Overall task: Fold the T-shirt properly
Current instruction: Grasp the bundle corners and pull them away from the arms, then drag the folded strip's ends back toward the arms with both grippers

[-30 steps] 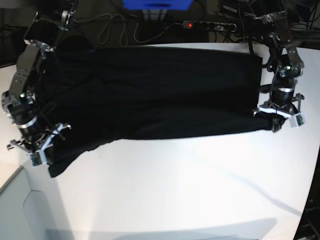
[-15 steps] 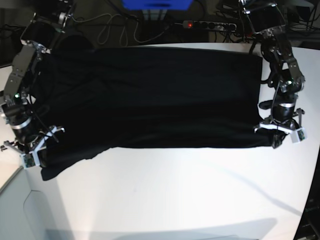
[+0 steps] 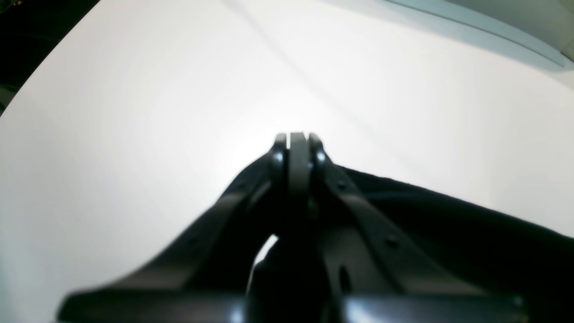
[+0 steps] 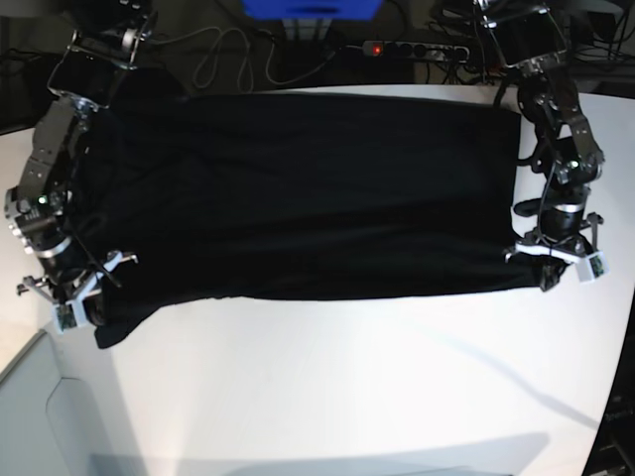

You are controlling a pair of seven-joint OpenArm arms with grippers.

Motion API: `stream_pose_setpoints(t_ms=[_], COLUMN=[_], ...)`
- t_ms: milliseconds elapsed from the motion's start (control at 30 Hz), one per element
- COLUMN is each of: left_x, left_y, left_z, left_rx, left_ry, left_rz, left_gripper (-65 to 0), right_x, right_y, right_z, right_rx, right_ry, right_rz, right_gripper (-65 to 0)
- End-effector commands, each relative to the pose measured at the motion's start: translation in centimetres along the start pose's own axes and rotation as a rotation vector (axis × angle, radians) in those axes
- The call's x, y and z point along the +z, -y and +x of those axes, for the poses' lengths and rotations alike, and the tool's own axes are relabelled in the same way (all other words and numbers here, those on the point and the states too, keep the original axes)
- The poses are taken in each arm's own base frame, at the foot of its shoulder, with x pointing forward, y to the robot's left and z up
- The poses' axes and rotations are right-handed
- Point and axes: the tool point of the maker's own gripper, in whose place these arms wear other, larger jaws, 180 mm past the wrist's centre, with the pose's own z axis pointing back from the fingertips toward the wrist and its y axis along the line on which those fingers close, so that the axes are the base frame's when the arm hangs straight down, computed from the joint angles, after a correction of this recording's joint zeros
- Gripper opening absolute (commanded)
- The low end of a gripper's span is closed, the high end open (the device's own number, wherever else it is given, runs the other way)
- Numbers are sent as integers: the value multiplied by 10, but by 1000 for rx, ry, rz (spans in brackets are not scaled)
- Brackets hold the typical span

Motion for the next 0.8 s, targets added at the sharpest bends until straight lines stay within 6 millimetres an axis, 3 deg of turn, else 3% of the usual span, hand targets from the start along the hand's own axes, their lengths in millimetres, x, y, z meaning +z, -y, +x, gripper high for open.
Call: stream_pose_setpoints(t_ms=[0,300,467,600,767], left_x=[0,2,9,17,31], left_y=[1,-1,-7,-14,-21], left_z=[19,9,-9,-24,-44], left_rx=[-8,-4,-12,-22,-39], left_ry=[59,38,-4,-22,-43], left_rz=[-5,-1,9,24,35], left_gripper=[-650,-650,-650,-650,-650], right_x=[5,50,73,89,103], right_y=[6,-17,-15,-5,-18], right_z=[16,0,-17,-38,-72], right_rx=[25,120,111,98,94], right_ry=[53,35,1,-55,-145], right_rz=[-12,-5,-39,-76,-42], right_gripper=[-649,-649,-649,-649,-649])
